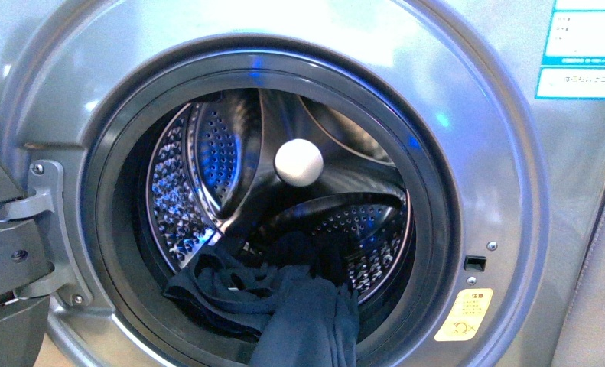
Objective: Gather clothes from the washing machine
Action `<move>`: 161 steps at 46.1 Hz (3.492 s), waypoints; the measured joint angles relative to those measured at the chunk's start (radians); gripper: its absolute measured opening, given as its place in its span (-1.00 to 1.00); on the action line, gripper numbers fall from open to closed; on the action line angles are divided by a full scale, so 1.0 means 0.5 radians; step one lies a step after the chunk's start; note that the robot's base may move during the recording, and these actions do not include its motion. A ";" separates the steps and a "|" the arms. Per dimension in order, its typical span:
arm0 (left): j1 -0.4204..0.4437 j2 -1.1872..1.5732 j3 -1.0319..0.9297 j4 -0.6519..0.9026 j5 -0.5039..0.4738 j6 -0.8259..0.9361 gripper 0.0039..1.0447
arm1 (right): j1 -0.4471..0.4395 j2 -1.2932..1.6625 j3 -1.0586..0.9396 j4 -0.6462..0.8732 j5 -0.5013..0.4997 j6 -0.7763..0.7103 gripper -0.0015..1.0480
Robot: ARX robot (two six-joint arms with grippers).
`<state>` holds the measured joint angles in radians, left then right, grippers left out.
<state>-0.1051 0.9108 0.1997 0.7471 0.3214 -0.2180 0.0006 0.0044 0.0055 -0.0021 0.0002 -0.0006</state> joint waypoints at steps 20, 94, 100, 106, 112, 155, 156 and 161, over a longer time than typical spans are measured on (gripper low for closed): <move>-0.259 0.949 0.505 0.248 -0.198 0.199 0.88 | 0.000 0.000 0.000 0.000 0.000 0.000 0.85; -0.513 2.715 2.757 -1.186 -0.649 0.457 0.88 | 0.000 0.000 0.000 0.000 0.000 0.001 0.85; -0.526 2.783 2.857 -1.273 -0.661 0.427 0.88 | 0.000 0.000 0.000 0.000 0.000 0.000 0.85; -0.559 2.866 2.995 -1.347 -0.675 0.388 0.88 | 0.000 0.000 0.000 0.000 0.000 0.000 0.85; -0.580 2.930 3.122 -1.425 -0.705 0.322 0.88 | 0.000 0.000 0.000 0.000 0.000 0.000 0.85; -0.526 3.178 3.327 -1.408 -1.011 0.416 0.88 | 0.000 0.000 0.000 0.000 0.000 0.000 0.85; -0.526 3.180 3.330 -1.411 -1.012 0.416 0.88 | 0.000 0.000 0.000 0.000 0.000 0.000 0.85; -0.505 3.194 3.335 -1.415 -1.033 0.430 0.57 | 0.000 0.000 0.000 0.000 0.000 0.000 0.85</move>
<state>-0.3576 2.5076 1.8671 0.0399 -0.1951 -0.0032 0.0006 0.0044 0.0055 -0.0021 0.0002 -0.0006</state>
